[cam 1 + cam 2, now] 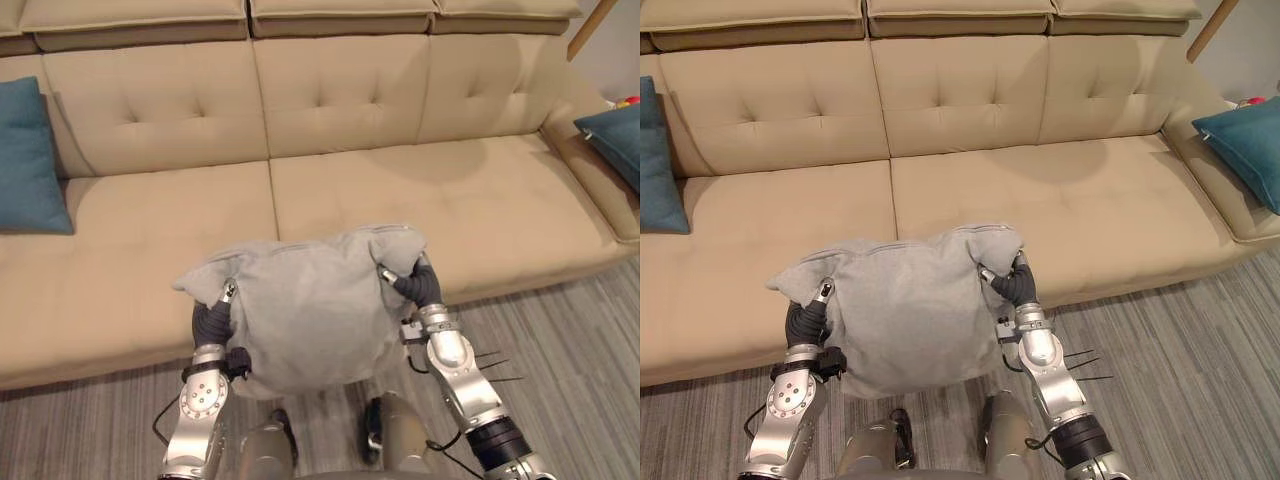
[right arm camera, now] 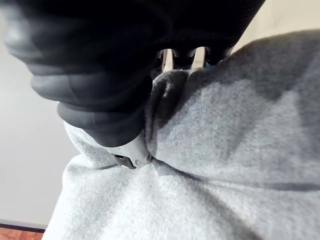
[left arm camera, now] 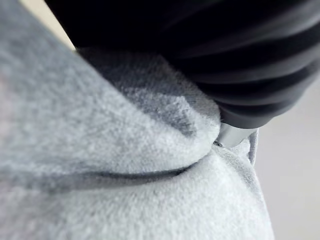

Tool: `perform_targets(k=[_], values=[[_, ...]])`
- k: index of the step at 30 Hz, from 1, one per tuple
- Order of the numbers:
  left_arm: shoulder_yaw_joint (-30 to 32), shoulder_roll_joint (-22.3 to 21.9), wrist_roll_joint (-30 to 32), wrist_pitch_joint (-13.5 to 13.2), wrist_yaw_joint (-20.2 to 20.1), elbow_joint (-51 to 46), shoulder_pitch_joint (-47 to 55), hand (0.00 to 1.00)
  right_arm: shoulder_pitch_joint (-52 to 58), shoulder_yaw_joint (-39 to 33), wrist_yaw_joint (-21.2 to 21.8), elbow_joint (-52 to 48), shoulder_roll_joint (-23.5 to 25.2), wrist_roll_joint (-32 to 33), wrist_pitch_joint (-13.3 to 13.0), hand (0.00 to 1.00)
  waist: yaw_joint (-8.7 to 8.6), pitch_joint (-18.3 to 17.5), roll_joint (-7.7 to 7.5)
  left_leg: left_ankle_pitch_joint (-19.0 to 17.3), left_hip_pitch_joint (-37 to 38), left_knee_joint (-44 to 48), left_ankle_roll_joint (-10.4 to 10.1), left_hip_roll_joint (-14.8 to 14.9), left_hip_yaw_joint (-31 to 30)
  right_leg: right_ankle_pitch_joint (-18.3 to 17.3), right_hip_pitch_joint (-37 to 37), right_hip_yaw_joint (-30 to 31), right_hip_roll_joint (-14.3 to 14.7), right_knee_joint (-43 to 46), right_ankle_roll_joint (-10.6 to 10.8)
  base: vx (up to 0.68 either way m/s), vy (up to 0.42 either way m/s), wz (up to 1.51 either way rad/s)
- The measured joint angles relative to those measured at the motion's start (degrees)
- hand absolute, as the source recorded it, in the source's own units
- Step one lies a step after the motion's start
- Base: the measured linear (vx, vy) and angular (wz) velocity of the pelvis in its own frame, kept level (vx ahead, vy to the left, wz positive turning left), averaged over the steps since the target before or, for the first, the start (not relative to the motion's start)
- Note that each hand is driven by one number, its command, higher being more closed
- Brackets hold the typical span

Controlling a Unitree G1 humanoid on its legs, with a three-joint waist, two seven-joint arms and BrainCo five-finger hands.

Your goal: Pick up cushions and gather them together orderly.

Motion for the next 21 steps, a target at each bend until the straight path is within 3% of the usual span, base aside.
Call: perform_targets(k=[1,2,3,4,6,7,8,9,10,13,15,16,17,19,21], values=[[-0.9,0.7,0.1,0.0,-0.1,0.1,-0.1,1.00,0.5,0.0,0.0,0.0,-0.5,0.0,0.0,1.00,-1.46,-0.5,-0.72,0.3,0.2,-0.2,-0.8,-1.6,-1.7,4.0,0.8,1.0,-0.1,-7.3,0.3,0.29,-0.071,0.74],[-1.5,0.9,0.1,0.0,-0.4,0.2,-0.1,1.00,1.0,-0.2,0.0,0.0,-0.9,0.0,0.0,1.00,-2.15,-0.6,-0.87,0.0,0.3,0.3,-1.5,-2.1,-2.3,5.1,1.1,1.7,-0.4,-8.3,0.2,0.35,-0.160,1.07],[-2.6,0.4,0.4,0.1,-1.4,0.8,-0.1,1.00,2.1,-0.7,0.0,0.0,-1.8,0.1,0.1,1.00,-3.18,-0.4,0.23,-1.1,0.5,2.0,-2.5,-2.2,-4.3,9.3,1.7,1.6,-0.7,-6.8,-0.8,0.38,-0.199,0.72],[-2.6,-1.5,0.8,0.2,-2.4,1.5,0.6,1.00,3.1,-1.3,0.3,0.1,-2.4,0.1,1.0,1.00,-2.71,-1.5,2.95,-0.9,0.4,3.0,-4.1,0.0,-4.8,7.4,2.1,0.0,0.8,-5.9,-1.8,0.41,-0.177,0.52],[-2.3,-2.1,0.8,0.2,-2.6,2.3,0.0,1.00,3.3,-1.6,0.9,0.1,-2.3,0.0,1.4,1.00,-2.31,-1.5,3.92,1.0,-3.0,10.4,-7.1,2.4,-5.9,5.8,3.4,-1.5,2.4,-6.2,-3.0,0.47,-0.192,0.09],[-2.2,-2.1,0.7,0.2,-3.3,3.5,-1.2,1.00,3.5,-1.8,1.0,0.1,-2.5,0.0,1.4,1.00,-1.19,-1.5,4.12,4.9,-6.8,21.3,-6.8,5.2,-6.1,4.6,6.3,-1.9,3.9,-7.1,-4.0,0.51,-0.233,0.01],[-2.1,-2.1,0.7,0.2,-3.8,4.6,-1.6,1.00,3.6,-1.8,1.0,0.1,-2.9,0.1,1.4,1.00,-0.66,-1.4,4.04,6.4,-9.3,27.6,-5.8,7.0,-5.8,4.2,8.9,-1.9,4.3,-8.4,-4.6,0.41,-0.171,-0.04],[-2.2,-2.1,0.7,0.2,-3.9,5.2,-1.8,1.00,3.6,-2.1,1.0,0.0,-3.0,0.1,1.4,1.00,-0.51,-1.4,4.05,6.0,-10.1,30.2,-5.8,7.6,-5.5,4.1,10.4,-1.9,4.4,-9.2,-4.7,0.36,-0.065,-0.06],[-2.4,-2.9,0.7,0.3,-4.7,5.5,-1.9,1.00,3.6,-2.9,1.0,-0.7,-3.0,0.1,1.3,1.00,-0.47,-1.5,4.01,5.1,-11.4,32.3,-4.3,7.7,-3.6,4.1,13.5,-1.5,3.9,-11.1,-4.7,0.33,-0.039,-0.11],[-2.4,-3.4,0.7,0.2,-6.0,5.5,-2.4,1.00,3.1,-4.5,0.9,-2.5,-3.0,0.1,1.1,1.00,-0.13,-1.5,4.14,4.1,-13.0,25.4,-2.8,7.6,-2.0,4.1,16.1,-0.2,3.0,-13.5,-4.7,0.28,0.052,-0.22],[-2.5,-3.8,0.8,0.3,-6.2,5.5,-2.6,1.00,3.0,-5.1,0.9,-2.5,-3.1,0.1,1.1,1.00,0.00,-1.7,4.51,4.7,-12.6,14.5,-3.6,7.4,-2.0,4.1,17.1,-0.1,2.5,-14.0,-4.7,0.20,0.166,-0.31],[-2.7,-4.1,0.8,0.3,-6.2,5.5,-2.5,1.00,3.5,-5.1,0.9,-2.5,-3.1,0.0,1.1,1.00,0.10,-2.4,5.77,13.1,-10.1,2.6,-5.0,7.4,-2.1,3.1,18.1,0.2,3.1,-13.9,-2.4,0.25,0.276,-0.34],[-2.9,-4.2,0.8,0.3,-6.1,5.6,-2.5,1.00,3.6,-5.3,0.9,-2.3,-2.8,0.0,1.3,1.00,0.04,-3.1,6.62,13.5,-8.9,0.6,-5.1,7.8,-2.7,1.4,19.1,0.5,3.6,-14.0,0.0,0.23,0.262,-0.23],[-2.9,-2.7,0.9,0.7,-6.0,5.7,-3.8,1.00,3.5,-5.8,0.8,-2.4,-0.9,-0.2,1.4,1.00,-0.55,-3.4,5.08,13.5,-7.7,-2.1,-4.3,5.2,-2.0,1.3,18.8,0.6,1.5,-14.0,0.8,0.16,0.234,0.05],[-2.8,-1.3,0.9,0.7,-5.5,5.7,-4.0,1.00,2.7,-5.4,0.8,-2.3,-0.3,-1.0,1.4,1.00,0.13,-3.7,4.71,13.9,-5.2,-5.0,-3.7,3.0,0.0,1.9,19.8,2.2,-0.4,-15.4,1.7,0.09,0.182,-0.11]])
